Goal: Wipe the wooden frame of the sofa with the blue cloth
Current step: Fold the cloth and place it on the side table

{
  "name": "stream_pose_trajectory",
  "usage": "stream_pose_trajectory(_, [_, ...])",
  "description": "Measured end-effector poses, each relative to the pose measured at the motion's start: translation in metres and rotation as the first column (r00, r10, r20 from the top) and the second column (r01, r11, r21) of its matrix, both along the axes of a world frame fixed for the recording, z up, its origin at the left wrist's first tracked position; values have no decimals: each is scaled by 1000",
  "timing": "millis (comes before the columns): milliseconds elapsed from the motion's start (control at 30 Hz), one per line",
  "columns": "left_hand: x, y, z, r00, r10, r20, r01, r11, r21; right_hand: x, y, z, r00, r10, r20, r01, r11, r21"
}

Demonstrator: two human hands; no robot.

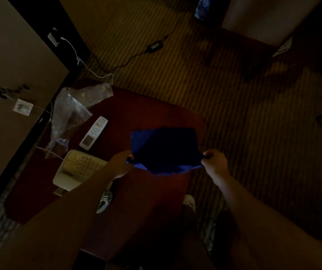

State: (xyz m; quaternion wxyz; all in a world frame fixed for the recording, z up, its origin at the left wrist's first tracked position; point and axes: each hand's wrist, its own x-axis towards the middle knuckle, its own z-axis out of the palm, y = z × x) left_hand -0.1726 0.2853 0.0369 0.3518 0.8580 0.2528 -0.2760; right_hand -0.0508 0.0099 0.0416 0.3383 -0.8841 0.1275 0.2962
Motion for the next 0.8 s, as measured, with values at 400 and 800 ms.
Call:
stream_pose_trajectory(400, [42, 22, -51, 981, 186, 56, -185, 983, -16, 31, 15, -53, 881, -473, -22, 472, 873, 124])
stream_pose_trajectory(800, [74, 11, -117, 797, 598, -86, -589, 801, 107, 65, 35, -109, 957, -289, -7, 289, 954, 81])
